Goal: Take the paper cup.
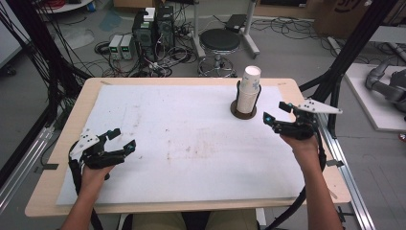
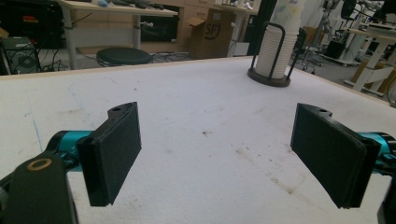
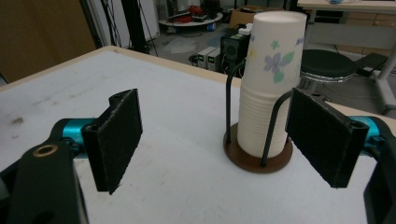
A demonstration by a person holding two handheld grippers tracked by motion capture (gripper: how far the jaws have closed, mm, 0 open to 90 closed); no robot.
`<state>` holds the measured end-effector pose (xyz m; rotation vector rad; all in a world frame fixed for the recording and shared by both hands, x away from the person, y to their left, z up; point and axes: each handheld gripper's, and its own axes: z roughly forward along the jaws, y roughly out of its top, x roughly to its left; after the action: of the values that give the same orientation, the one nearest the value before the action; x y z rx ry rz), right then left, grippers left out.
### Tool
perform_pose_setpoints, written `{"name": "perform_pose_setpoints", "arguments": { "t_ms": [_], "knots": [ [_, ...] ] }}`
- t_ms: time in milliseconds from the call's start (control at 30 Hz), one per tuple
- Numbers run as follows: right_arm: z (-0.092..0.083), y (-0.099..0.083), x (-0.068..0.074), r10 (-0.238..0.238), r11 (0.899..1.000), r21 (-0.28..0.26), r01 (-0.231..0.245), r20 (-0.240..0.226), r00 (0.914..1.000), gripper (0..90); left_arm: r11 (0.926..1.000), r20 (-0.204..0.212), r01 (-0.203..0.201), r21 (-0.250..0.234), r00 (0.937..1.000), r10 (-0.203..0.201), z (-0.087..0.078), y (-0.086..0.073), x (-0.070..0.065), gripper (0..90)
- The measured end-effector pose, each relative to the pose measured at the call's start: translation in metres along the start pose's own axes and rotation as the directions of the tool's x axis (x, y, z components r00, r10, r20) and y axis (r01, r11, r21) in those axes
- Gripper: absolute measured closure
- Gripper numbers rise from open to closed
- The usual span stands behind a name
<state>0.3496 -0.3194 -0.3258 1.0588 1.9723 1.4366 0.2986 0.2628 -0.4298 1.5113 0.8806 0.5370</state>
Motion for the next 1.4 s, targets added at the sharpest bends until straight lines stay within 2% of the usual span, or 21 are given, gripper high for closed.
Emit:
{"name": "perform_pose_setpoints", "arguments": {
  "t_ms": [67, 200, 267, 367, 467, 533, 633, 667, 933, 967, 1167, 1400],
  "knots": [
    [0.009, 0.015, -0.008, 0.004, 1.000, 0.000, -0.004, 0.008, 1.0000, 19.1, 1.0000, 0.003, 0.000, 0.003, 1.0000, 0.000, 0.001, 0.000, 0.000, 16.2],
    [0.017, 0.027, -0.012, -0.003, 1.000, 0.009, 0.003, 0.013, 0.9999, 19.1, 1.0000, 0.005, -0.004, 0.006, 1.0000, 0.004, 0.001, 0.000, 0.000, 16.2],
    [0.027, 0.038, -0.016, -0.008, 1.000, 0.031, 0.008, 0.014, 0.9999, 19.1, 1.0000, 0.008, -0.002, 0.007, 1.0000, 0.002, 0.001, 0.000, 0.000, 16.2],
    [0.034, 0.045, -0.017, -0.018, 0.999, 0.049, 0.017, 0.017, 0.9997, 19.1, 1.0000, 0.010, 0.001, 0.006, 0.9999, -0.001, 0.001, 0.000, 0.000, 16.2],
    [0.045, 0.054, -0.021, -0.014, 0.998, 0.065, 0.013, 0.019, 0.9997, 19.1, 1.0000, 0.012, 0.003, 0.007, 0.9999, -0.004, 0.002, 0.000, -0.001, 16.2],
    [0.059, 0.062, -0.028, 0.005, 0.997, 0.075, -0.007, 0.028, 0.9996, 19.1, 0.9999, 0.016, 0.000, 0.014, 0.9999, -0.001, 0.003, 0.000, -0.001, 16.2],
    [0.071, 0.066, -0.035, 0.018, 0.996, 0.088, -0.021, 0.039, 0.9991, 19.1, 0.9999, 0.016, -0.002, 0.017, 0.9999, 0.001, 0.004, -0.001, -0.002, 16.2],
    [0.076, 0.069, -0.037, 0.016, 0.994, 0.106, -0.021, 0.052, 0.9985, 19.1, 0.9999, 0.017, -0.001, 0.015, 0.9999, 0.000, 0.004, -0.001, -0.003, 16.2],
    [0.105, 0.080, -0.048, 0.010, 0.988, 0.152, -0.022, 0.078, 0.9969, 19.1, 0.9999, 0.016, 0.002, 0.017, 0.9999, -0.002, 0.005, -0.001, -0.001, 16.1],
    [0.113, 0.081, -0.051, 0.005, 0.988, 0.154, -0.018, 0.082, 0.9966, 19.1, 0.9998, 0.017, 0.002, 0.019, 0.9998, -0.002, 0.005, -0.001, -0.001, 16.2],
    [0.129, 0.077, -0.057, 0.027, 0.982, 0.184, -0.045, 0.102, 0.9945, 19.1, 0.9998, 0.013, 0.005, 0.018, 0.9999, -0.005, 0.005, -0.001, 0.000, 16.1],
    [0.144, 0.079, -0.060, 0.013, 0.976, 0.215, -0.038, 0.115, 0.9932, 19.2, 0.9998, 0.010, 0.006, 0.018, 0.9999, -0.006, 0.005, -0.002, 0.001, 16.2]
  ]
}}
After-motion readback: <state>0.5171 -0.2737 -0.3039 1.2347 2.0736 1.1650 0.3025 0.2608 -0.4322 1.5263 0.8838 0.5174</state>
